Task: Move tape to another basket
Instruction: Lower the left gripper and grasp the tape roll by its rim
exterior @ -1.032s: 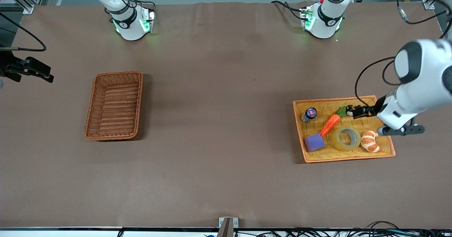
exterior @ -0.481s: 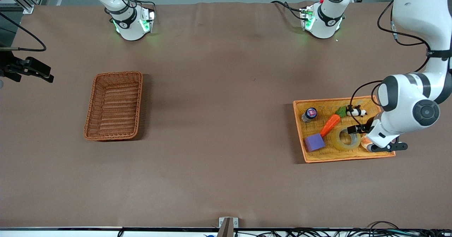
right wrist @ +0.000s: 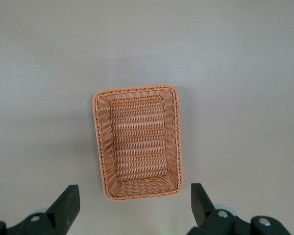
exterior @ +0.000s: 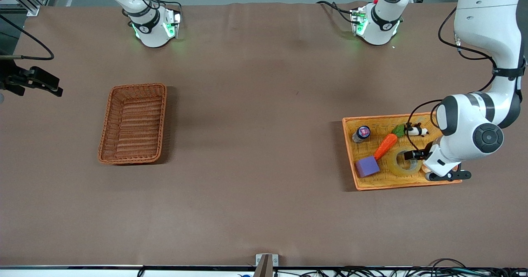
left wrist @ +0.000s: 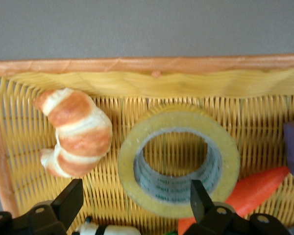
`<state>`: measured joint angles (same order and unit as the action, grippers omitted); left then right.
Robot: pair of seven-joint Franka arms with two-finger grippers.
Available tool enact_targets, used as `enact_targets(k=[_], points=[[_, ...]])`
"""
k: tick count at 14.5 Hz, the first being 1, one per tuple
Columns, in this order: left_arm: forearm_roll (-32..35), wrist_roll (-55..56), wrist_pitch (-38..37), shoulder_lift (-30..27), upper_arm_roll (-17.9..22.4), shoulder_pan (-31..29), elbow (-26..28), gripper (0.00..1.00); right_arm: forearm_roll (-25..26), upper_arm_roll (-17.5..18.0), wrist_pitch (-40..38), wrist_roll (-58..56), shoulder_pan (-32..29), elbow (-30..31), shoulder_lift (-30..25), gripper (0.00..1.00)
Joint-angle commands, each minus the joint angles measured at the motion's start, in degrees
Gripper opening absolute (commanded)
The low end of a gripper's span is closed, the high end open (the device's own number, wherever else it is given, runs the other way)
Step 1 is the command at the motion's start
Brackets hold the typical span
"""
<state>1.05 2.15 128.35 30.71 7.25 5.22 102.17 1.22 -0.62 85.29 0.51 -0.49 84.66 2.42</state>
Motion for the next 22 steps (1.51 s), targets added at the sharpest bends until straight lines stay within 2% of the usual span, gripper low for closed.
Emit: enact_targets(k=[1,7,9,11,14,17,18,20,22], points=[[0.27,-0.04,1.73,0.58,0.75,-0.39,0.66,0.97,-0.87,0.27,0.31,-0.07,-0.39,1.21,-1.46,1.00],[0.10,1.18,1.82,1.81,0.75,-0.39,2.33,0.98,-0.87,0.27,0.23,-0.07,-0.39,1.21,-1.46,1.00],[0.10,1.19,1.91,2.07,0.75,-0.30,2.42,0.93,-0.87,0.27,0.14,-0.07,-0.39,1.21,-1.46,1.00],[0.10,1.36,1.91,2.51,0.75,-0.12,2.42,0.77,-0.95,0.27,0.05,-0.07,-0.39,1.21,-1.46,1.00],[0.10,2.15,1.91,3.65,0.75,-0.12,2.16,0.39,-0.87,0.27,0.05,0.02,-0.39,1.21,-1.37,1.00],[0.18,2.16,1.91,4.01,0.75,-0.39,1.72,0.07,-0.87,0.27,0.14,0.02,-0.39,1.21,-1.46,1.00],[0.18,2.16,1.91,3.83,0.66,-0.56,1.46,0.00,-0.87,0.27,0.05,0.02,-0.39,1.21,-1.46,1.00],[0.18,2.77,1.29,2.52,0.31,-0.74,0.40,0.00,-0.87,0.27,0.05,0.02,-0.39,1.21,-1.46,1.00],[0.62,2.69,0.77,-1.07,0.04,-0.74,0.14,0.00,-0.87,0.27,0.14,0.02,-0.39,1.21,-1.46,1.00]])
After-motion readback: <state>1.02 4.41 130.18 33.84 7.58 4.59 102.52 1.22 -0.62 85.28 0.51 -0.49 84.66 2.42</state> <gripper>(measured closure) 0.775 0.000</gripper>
